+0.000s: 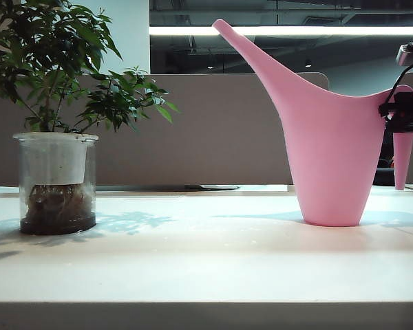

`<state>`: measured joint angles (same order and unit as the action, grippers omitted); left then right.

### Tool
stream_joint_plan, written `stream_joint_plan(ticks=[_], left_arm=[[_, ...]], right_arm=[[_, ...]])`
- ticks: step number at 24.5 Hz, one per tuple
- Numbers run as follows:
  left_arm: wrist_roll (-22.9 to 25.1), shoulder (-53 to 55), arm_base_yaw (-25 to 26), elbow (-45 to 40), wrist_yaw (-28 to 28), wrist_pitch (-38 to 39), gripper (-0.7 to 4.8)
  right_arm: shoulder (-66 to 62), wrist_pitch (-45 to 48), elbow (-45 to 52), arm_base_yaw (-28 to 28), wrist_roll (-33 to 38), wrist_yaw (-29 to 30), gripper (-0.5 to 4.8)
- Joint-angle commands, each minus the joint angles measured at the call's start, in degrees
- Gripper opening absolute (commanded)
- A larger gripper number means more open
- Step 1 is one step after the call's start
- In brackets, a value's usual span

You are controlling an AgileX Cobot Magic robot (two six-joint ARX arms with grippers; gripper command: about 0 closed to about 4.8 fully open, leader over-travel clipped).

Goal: Pick up the watering can from the table, water the potted plant, and put the can back.

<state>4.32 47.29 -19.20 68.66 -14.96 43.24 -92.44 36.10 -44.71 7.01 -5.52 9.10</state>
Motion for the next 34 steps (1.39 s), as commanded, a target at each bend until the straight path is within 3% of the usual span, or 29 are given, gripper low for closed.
stream_joint_plan(ticks=[1, 5, 12, 19, 22, 26, 34], left_arm=[[1.7, -0.1, 0.0, 0.3, 0.2, -0.5, -0.05], [1.8, -0.2, 0.0, 0.5, 4.3, -0.7, -0.05], [4.0, -1.0, 0.0, 2.9, 17.2, 2.8, -0.05], [4.1, -1.1, 0.0, 3.7, 17.7, 4.3, -0.05], [4.1, -1.1, 0.0, 3.7, 17.7, 4.5, -0.05], [4.1, -1.1, 0.0, 3.8, 17.7, 4.9, -0.05], [4.1, -1.2, 0.0, 3.9, 17.7, 6.0, -0.05]], right_arm=[[0.5, 2.2, -0.3, -0.1, 0.6, 0.2, 1.42], [1.0, 4.6, -0.3, -0.2, 0.5, 0.2, 1.42], [6.2, 3.7, -3.9, -1.5, -2.2, -2.2, 1.37], [7.4, -5.5, -12.5, -6.9, -13.5, -5.2, 1.33], [7.4, -8.4, -15.5, -10.6, -18.6, -9.1, 1.1], [7.4, -8.4, -19.9, -17.7, -30.6, -16.7, 1.06], [7.3, -4.2, -24.0, -22.0, -36.8, -18.6, 1.06]])
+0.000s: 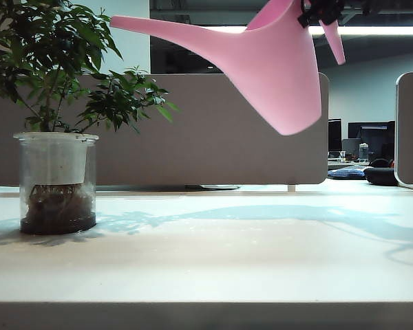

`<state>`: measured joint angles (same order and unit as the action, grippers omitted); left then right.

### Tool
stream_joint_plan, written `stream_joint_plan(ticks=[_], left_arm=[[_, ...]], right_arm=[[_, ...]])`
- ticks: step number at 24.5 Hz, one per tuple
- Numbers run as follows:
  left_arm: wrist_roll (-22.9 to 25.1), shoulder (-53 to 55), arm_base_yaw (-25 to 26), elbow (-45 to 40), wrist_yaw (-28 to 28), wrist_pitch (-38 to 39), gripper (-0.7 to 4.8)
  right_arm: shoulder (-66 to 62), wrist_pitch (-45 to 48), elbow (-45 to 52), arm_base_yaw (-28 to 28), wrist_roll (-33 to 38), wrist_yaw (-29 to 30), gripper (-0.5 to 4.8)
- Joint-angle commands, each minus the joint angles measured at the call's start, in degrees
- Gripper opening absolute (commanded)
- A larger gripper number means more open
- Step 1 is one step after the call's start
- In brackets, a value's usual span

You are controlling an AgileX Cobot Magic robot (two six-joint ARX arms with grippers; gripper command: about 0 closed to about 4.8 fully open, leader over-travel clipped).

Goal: Pick up the watering can from the table, water the potted plant, and put the can back.

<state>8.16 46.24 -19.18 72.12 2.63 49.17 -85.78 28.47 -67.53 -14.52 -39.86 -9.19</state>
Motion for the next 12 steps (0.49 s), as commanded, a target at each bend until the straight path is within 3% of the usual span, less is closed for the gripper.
stream_joint_plan(ticks=[1, 12], left_arm=[[0.2, -0.2, 0.0, 0.6, 0.2, 0.1, -0.05], [0.2, -0.2, 0.0, 0.6, 0.2, 0.2, -0.05]], right_arm=[[0.6, 3.6, -1.2, -0.5, -2.8, -0.3, 1.06], [0.5, 10.4, -1.2, -1.1, -7.2, 0.2, 1.03]])
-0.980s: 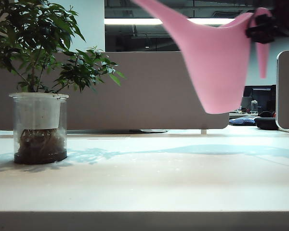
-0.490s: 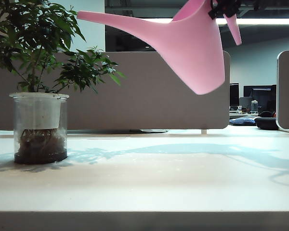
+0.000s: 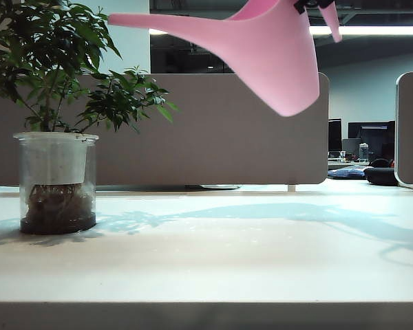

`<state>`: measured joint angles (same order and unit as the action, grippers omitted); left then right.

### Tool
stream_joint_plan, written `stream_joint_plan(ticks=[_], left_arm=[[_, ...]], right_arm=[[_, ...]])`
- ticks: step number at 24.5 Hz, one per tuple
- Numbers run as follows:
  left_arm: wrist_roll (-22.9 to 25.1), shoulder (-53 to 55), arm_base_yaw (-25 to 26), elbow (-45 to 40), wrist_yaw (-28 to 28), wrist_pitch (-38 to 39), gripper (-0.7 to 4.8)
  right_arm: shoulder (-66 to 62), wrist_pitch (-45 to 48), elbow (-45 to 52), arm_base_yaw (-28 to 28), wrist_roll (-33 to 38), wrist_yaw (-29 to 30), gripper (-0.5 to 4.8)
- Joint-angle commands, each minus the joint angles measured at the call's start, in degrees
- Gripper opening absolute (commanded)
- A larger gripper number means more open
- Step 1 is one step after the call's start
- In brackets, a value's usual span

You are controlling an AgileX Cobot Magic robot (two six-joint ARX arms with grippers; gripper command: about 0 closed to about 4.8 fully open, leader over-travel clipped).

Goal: Pick up the watering can from the table, water the potted plant, and put the can back.

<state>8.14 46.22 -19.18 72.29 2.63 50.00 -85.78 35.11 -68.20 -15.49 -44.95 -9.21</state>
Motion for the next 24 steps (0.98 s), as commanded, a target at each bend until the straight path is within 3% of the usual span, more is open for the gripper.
stream_joint_plan(ticks=[1, 10, 24], left_arm=[[0.2, -0.1, 0.0, 0.4, 0.2, -0.7, -0.05], [0.2, -0.1, 0.0, 0.4, 0.2, 0.1, -0.05], [0.2, -0.1, 0.0, 0.4, 0.2, 0.5, -0.05]], right_arm=[[0.4, 4.1, -0.6, -0.1, -2.8, 0.3, 1.03], [-0.9, 10.5, -0.8, -1.2, -3.7, 0.5, 0.93], [-6.9, 14.5, -4.3, -7.6, -12.8, 0.4, 0.93]])
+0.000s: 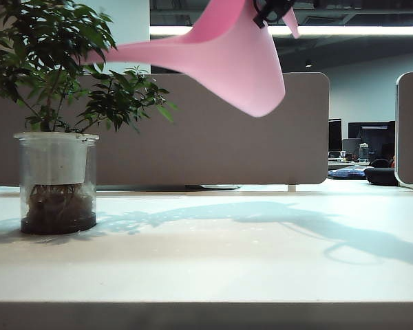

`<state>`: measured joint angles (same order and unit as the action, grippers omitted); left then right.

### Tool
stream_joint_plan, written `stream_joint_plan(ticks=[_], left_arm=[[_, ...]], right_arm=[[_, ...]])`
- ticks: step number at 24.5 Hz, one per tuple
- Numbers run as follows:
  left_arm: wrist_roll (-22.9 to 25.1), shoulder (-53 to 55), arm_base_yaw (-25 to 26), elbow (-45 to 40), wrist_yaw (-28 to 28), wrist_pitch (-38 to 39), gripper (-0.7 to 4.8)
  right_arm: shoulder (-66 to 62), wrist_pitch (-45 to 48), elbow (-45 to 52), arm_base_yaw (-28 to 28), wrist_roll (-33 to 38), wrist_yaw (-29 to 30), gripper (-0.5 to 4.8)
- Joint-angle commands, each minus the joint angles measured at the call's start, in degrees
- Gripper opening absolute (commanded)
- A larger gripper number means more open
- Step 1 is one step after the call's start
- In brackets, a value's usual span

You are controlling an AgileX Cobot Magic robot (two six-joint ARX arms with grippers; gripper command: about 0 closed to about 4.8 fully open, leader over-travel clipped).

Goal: Pick up the watering can from the table, water the potted plant, and put the can back.

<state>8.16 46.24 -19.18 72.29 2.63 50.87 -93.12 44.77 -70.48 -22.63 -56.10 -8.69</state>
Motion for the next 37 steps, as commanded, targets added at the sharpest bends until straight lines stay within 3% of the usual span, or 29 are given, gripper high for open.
stream_joint_plan(ticks=[1, 8, 31, 37], left_arm=[[0.2, -0.1, 0.0, 0.4, 0.2, -0.3, -0.05], [0.2, -0.1, 0.0, 0.4, 0.1, -0.3, -0.05], [0.2, -0.1, 0.0, 0.4, 0.2, -0.3, -0.05], [0.2, -0.1, 0.0, 0.4, 0.2, -0.2, -0.05]], right_arm=[[0.4, 4.8, -2.3, -0.5, -2.5, 0.3, 0.93], [-0.7, 5.2, -2.8, -0.5, -5.1, 4.4, 0.93], [-2.5, 4.8, -2.8, -0.9, -8.6, 4.3, 0.93], [-2.5, 4.4, -2.8, -0.5, -1.8, -0.9, 0.94]])
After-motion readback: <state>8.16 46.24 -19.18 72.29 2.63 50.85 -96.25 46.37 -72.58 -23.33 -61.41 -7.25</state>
